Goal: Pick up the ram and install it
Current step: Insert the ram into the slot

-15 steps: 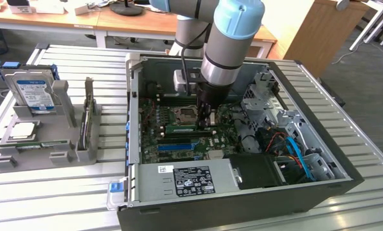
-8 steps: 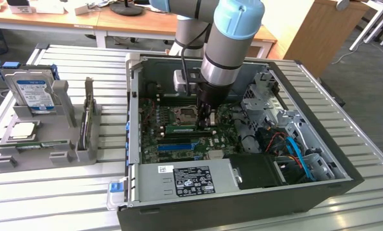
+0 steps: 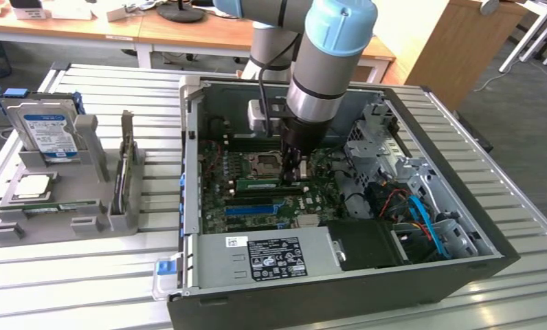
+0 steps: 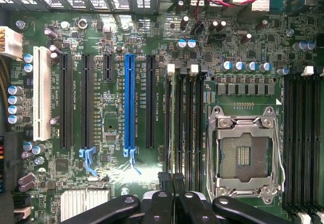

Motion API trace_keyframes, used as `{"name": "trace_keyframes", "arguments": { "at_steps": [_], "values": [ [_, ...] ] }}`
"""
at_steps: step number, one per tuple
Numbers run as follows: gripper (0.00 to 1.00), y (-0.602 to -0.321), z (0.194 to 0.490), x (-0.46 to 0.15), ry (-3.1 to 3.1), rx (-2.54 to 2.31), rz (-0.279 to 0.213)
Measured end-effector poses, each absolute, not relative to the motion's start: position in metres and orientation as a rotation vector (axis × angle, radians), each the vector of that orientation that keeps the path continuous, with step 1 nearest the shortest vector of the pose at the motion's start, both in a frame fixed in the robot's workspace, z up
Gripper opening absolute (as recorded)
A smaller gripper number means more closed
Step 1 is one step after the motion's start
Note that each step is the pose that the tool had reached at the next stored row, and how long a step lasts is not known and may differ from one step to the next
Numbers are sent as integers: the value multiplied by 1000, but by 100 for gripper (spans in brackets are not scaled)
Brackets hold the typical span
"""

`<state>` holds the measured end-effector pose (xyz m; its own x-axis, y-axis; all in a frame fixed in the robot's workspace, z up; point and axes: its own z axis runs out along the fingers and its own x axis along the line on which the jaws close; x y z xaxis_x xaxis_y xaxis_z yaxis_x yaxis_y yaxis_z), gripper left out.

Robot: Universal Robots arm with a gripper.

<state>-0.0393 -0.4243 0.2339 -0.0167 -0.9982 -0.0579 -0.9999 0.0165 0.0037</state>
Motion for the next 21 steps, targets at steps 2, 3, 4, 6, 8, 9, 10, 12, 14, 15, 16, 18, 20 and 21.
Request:
{"name": "trace_keyframes", "arguments": {
  "at_steps": [2,3,4,6,8,9,10,12,14,15,16,18,20,21],
  "values": [
    [12,-424,234,-40,2212,-2175,67],
    [12,-424,234,-40,2212,-2175,67],
    [12,-424,234,-40,2212,-2175,67],
    [12,-424,234,-40,2212,-2175,67],
    [12,-425,234,-40,2212,-2175,67],
    [12,-425,234,-40,2212,-2175,67],
    [12,-425,234,-40,2212,-2175,67],
    [12,-425,234,-40,2212,-2175,67],
    [12,-425,234,-40,2212,-2175,67],
    [12,-425,234,-40,2212,-2175,67],
    [12,-425,233,-40,2212,-2175,67],
    [12,-425,233,-40,2212,-2175,67],
    [12,-425,233,-40,2212,-2175,67],
    [12,-425,233,-40,2212,-2175,67]
  ]
}}
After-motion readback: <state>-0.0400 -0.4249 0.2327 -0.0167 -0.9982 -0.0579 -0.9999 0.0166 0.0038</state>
